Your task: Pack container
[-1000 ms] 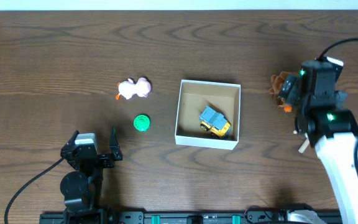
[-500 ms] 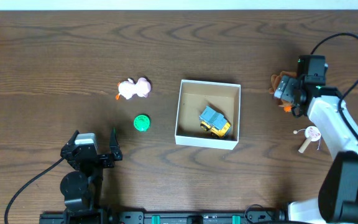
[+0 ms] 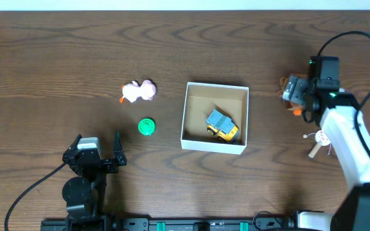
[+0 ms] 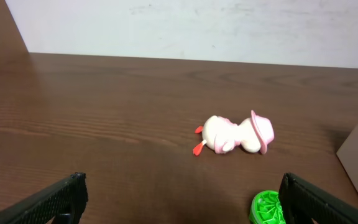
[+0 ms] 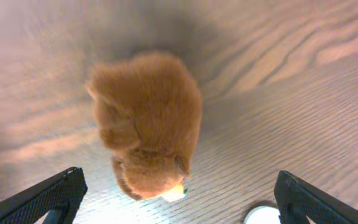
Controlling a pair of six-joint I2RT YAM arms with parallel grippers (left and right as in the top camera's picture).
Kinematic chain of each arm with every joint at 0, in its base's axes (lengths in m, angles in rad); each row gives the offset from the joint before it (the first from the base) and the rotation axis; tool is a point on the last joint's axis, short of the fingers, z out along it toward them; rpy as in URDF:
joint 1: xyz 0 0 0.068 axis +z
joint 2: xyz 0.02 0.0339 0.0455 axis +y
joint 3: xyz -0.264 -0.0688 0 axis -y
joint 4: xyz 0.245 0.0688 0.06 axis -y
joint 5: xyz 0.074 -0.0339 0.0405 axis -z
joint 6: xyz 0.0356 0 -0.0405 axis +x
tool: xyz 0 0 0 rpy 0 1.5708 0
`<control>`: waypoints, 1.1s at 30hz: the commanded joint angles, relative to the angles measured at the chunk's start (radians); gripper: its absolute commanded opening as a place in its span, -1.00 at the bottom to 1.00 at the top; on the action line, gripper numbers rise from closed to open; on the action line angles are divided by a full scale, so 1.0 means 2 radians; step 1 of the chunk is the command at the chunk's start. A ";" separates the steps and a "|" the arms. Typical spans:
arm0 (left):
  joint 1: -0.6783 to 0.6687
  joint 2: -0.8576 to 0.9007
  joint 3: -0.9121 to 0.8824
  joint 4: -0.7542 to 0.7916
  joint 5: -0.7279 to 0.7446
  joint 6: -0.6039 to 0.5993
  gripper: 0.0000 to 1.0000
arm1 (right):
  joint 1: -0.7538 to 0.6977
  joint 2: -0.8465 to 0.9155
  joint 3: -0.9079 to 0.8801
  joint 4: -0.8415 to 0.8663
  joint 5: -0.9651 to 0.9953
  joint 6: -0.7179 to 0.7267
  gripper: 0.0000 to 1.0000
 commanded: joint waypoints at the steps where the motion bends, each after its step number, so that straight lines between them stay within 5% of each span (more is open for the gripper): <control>1: -0.002 -0.003 -0.007 -0.018 -0.001 -0.002 0.96 | 0.003 -0.016 0.012 -0.005 -0.023 -0.019 0.99; 5: -0.002 -0.003 -0.007 -0.018 -0.001 -0.002 0.96 | 0.013 -0.016 0.012 -0.014 -0.125 -0.067 0.98; 11: -0.002 -0.003 -0.007 -0.018 -0.001 -0.002 0.96 | 0.070 -0.026 0.013 -0.029 -0.140 -0.123 0.87; 12: -0.002 -0.003 -0.007 -0.018 -0.001 -0.002 0.96 | 0.086 -0.032 0.013 -0.029 -0.123 -0.124 0.75; 18: -0.002 -0.003 -0.007 -0.018 -0.001 -0.002 0.96 | 0.174 -0.079 0.013 -0.044 -0.016 -0.124 -0.86; 19: -0.002 -0.003 -0.007 -0.018 0.000 -0.002 0.96 | 0.186 -0.086 0.013 -0.045 -0.009 -0.124 -0.97; 27: -0.002 -0.003 -0.007 -0.018 -0.001 -0.002 0.96 | 0.236 -0.097 0.013 -0.046 -0.015 -0.140 -0.97; 33: -0.002 -0.003 -0.007 -0.018 0.000 -0.002 0.96 | 0.240 -0.068 0.013 -0.030 -0.109 -0.203 -0.98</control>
